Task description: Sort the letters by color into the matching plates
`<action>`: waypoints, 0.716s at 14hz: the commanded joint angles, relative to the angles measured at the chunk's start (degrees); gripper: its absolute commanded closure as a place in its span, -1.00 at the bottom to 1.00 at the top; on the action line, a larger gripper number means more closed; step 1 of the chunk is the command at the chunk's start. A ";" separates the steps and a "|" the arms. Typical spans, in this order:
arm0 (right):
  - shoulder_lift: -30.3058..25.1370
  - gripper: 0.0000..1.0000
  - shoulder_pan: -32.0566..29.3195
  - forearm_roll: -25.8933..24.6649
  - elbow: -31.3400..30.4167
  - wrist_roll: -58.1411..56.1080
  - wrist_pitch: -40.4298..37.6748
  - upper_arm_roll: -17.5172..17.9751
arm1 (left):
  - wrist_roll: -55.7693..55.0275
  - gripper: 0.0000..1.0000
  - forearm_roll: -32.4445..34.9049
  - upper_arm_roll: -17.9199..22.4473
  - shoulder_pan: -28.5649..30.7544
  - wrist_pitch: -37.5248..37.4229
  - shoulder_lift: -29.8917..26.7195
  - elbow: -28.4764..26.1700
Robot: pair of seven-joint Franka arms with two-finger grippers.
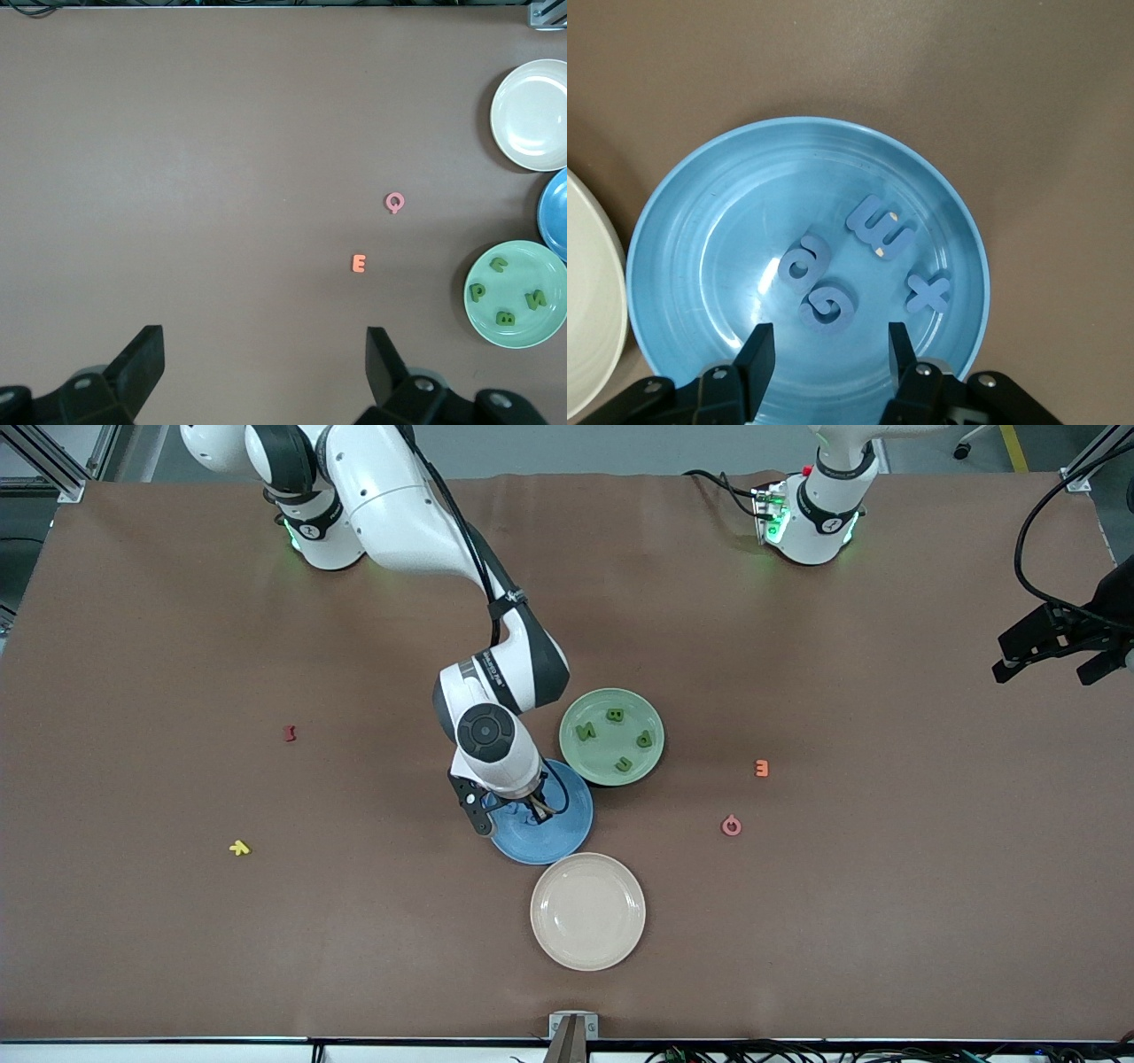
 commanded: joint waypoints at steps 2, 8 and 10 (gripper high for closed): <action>0.60 -0.21 -0.48 -0.71 1.39 1.31 -0.63 0.34 | 0.72 -0.99 -0.63 -0.09 -0.12 1.37 1.53 1.69; 0.61 -0.76 -1.88 -0.71 1.48 0.43 -0.11 0.42 | 0.81 -0.99 -0.62 -0.09 -0.38 1.91 1.44 1.69; 0.43 -1.00 -2.41 -1.24 1.48 -0.27 -0.19 0.33 | 0.81 -0.99 -0.36 -0.09 -0.73 1.91 1.44 1.78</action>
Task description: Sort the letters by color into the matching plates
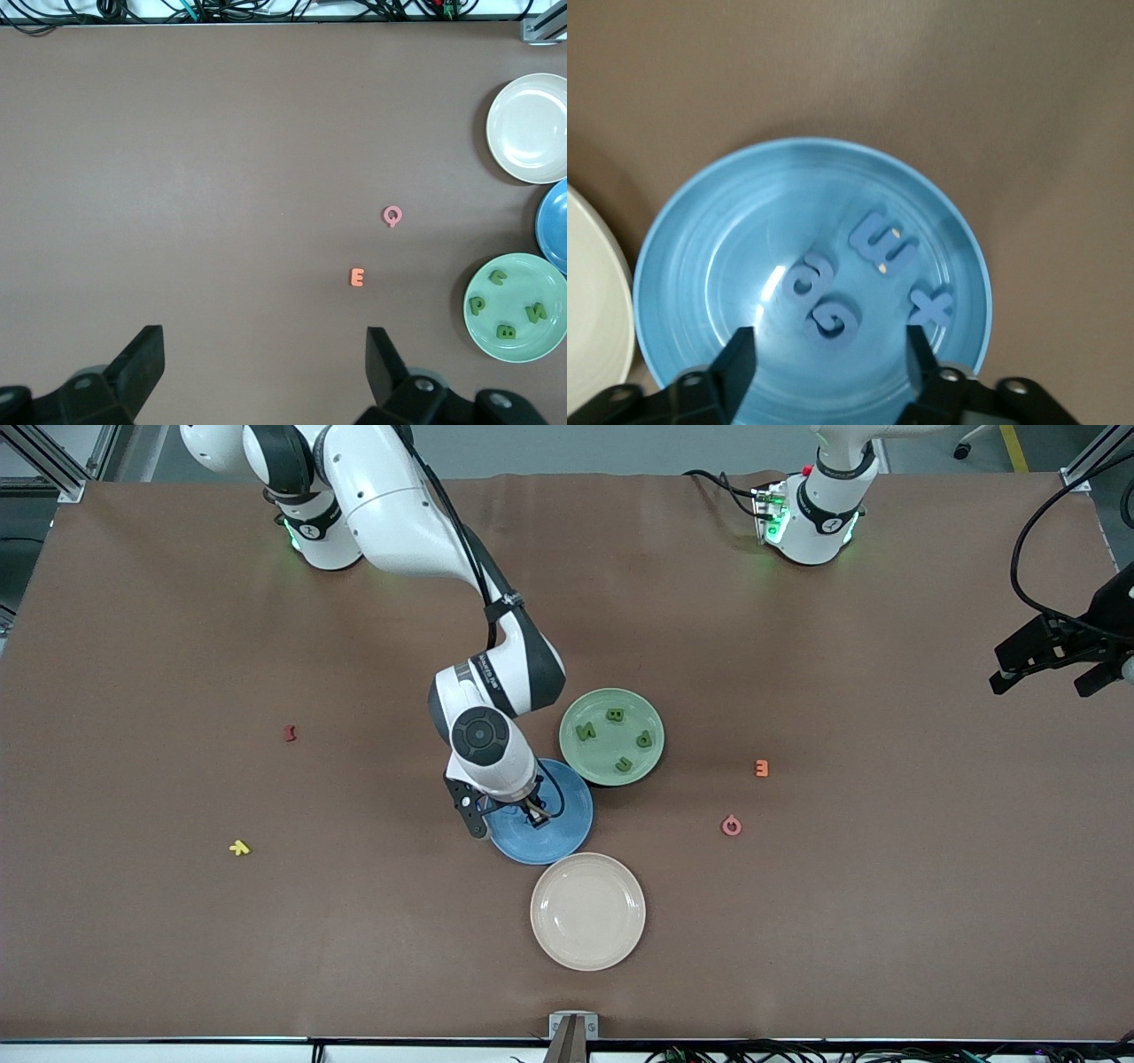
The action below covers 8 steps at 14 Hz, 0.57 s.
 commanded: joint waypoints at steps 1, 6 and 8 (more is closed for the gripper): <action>0.14 -1.00 -1.77 -1.27 1.22 -1.71 -0.53 0.40 | 0.81 -0.99 -0.36 0.05 -0.44 -0.19 0.63 1.50; -3.45 -1.00 -6.86 -1.97 -0.01 -23.55 -9.90 -2.39 | 0.81 -0.99 -0.36 0.05 -0.44 -0.19 0.63 1.50; -3.99 -1.00 -6.26 -3.11 -0.10 -35.41 -16.67 -7.74 | 0.81 -0.99 -0.36 0.05 -0.44 -0.19 0.63 1.50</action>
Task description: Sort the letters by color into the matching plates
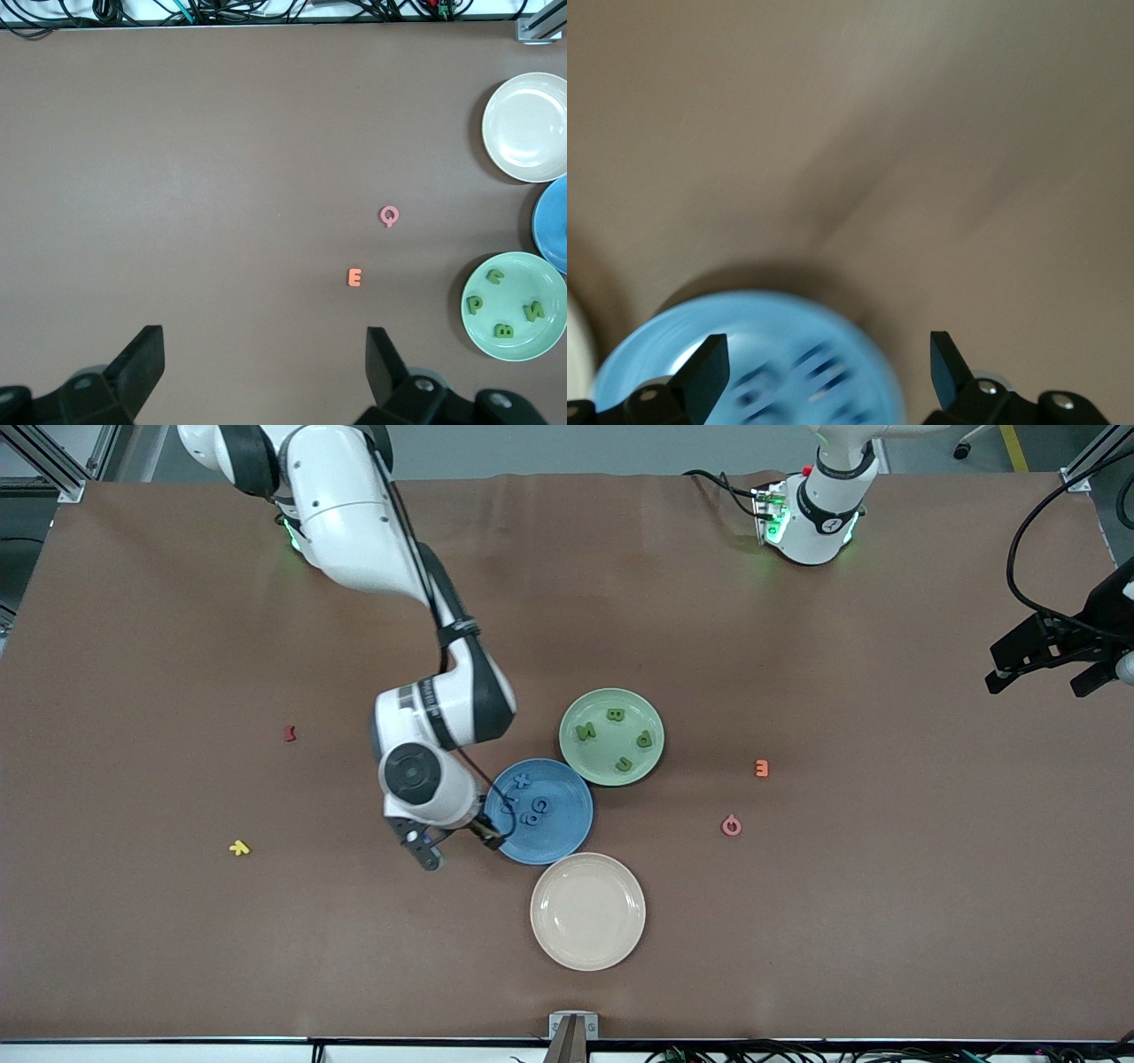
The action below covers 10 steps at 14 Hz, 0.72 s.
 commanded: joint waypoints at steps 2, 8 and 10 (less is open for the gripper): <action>-3.40 -1.00 -0.01 -1.80 -1.22 -21.51 -11.00 -7.84 | 0.81 -0.99 -0.36 0.06 -0.29 -0.19 0.63 1.40; -4.99 -1.00 -0.44 -0.92 -1.58 -51.76 -22.26 -21.81 | 0.81 -0.99 -0.54 0.06 -0.20 -0.19 0.63 1.40; -4.99 -1.00 -0.79 -0.84 -1.67 -60.29 -24.29 -25.94 | 0.81 -0.99 -0.62 0.06 -0.29 -0.19 0.63 1.40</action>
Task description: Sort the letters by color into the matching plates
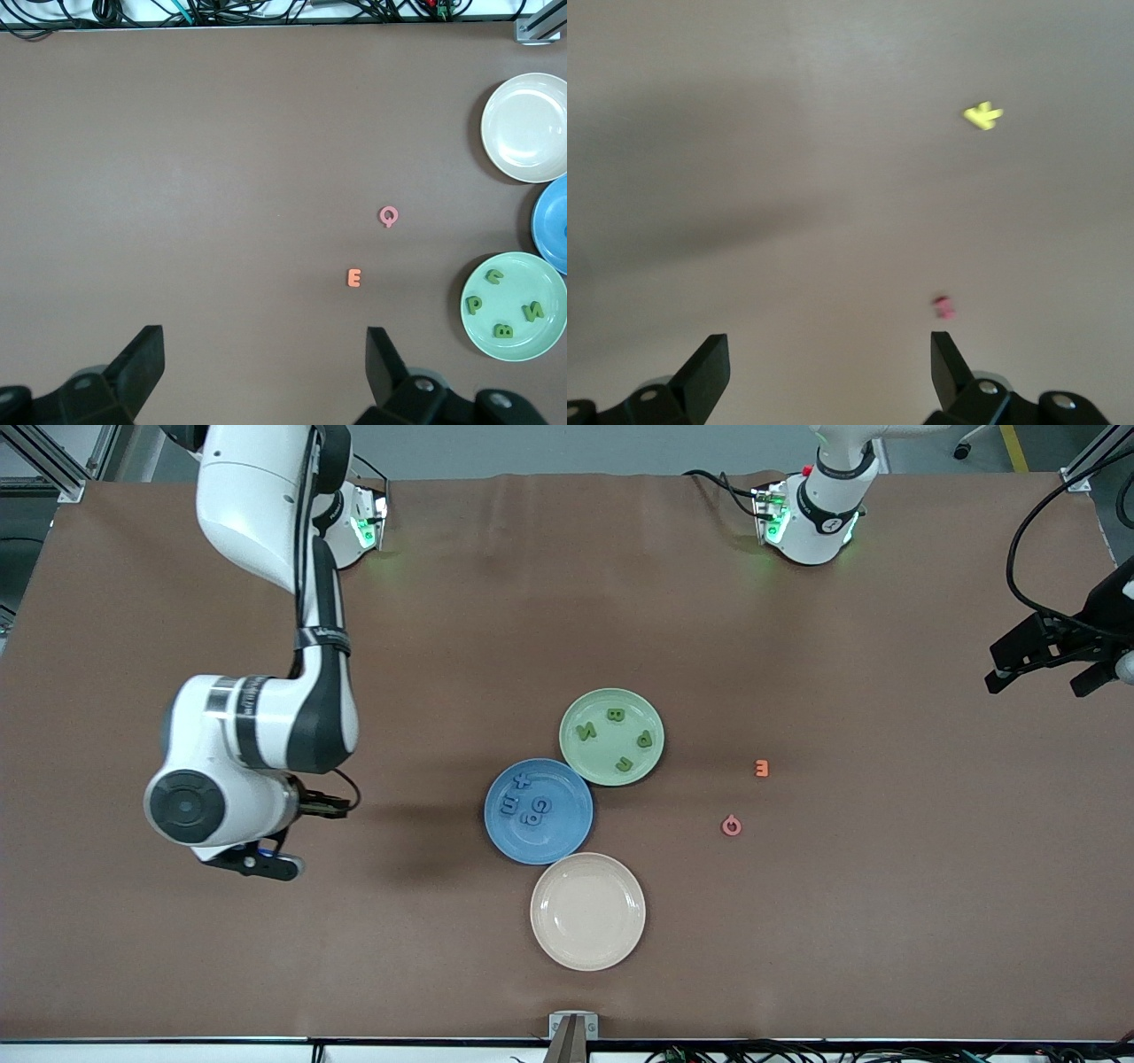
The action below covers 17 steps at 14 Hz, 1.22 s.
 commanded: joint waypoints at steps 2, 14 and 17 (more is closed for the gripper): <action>-1.20 -1.00 -0.05 -0.18 -1.39 -11.57 -3.33 -6.54 | 0.81 -0.99 -0.54 0.08 -0.22 -0.19 0.62 1.31; -1.12 -1.00 -6.81 5.94 2.03 -20.56 -4.66 -11.21 | 0.81 -0.99 -0.54 0.08 -0.22 -0.19 0.62 1.31; -1.20 -1.00 -7.35 12.03 1.95 -20.55 -5.01 -13.40 | 0.90 -0.99 -0.54 0.08 -0.13 -0.19 0.62 1.31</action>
